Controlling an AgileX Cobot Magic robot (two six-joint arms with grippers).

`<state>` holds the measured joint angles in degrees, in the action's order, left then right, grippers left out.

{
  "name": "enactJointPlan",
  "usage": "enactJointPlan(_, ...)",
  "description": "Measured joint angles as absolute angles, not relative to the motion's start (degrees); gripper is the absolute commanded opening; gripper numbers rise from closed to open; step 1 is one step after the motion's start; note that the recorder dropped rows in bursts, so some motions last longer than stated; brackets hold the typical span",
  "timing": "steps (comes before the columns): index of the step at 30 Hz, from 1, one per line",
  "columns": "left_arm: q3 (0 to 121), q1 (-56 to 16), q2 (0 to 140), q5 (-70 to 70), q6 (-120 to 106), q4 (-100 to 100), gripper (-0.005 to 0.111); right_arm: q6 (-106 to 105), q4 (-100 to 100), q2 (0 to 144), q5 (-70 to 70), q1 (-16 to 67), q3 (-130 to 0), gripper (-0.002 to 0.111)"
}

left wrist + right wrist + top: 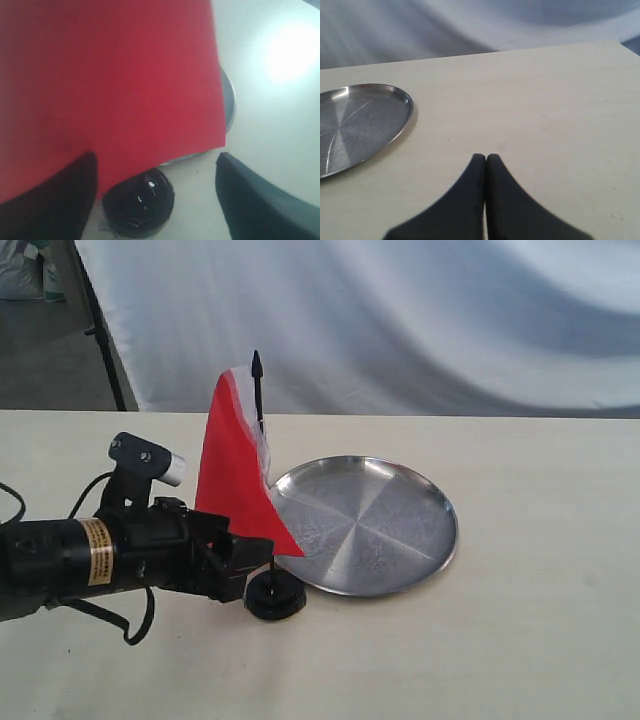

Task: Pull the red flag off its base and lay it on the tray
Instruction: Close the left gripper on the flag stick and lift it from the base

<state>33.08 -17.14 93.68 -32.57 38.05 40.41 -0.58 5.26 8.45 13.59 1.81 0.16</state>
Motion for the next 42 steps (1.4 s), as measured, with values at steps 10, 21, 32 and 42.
enactJointPlan(10,36.50,-17.14,100.12,-33.68,37.28,39.38,0.064,-0.58,5.26,8.45,13.59,1.81,0.16,0.000)
enactJointPlan(21,37.55,-17.14,103.71,-38.31,36.17,38.87,0.063,-0.58,5.26,8.45,13.59,1.81,0.16,0.000)
enactJointPlan(32,38.95,-17.14,106.06,-38.94,33.58,35.47,0.028,-0.58,5.26,8.45,13.59,1.81,0.16,0.000)
enactJointPlan(42,38.95,-17.27,106.06,-40.05,32.58,35.47,0.000,-0.58,5.26,8.45,13.59,1.81,0.16,0.000)
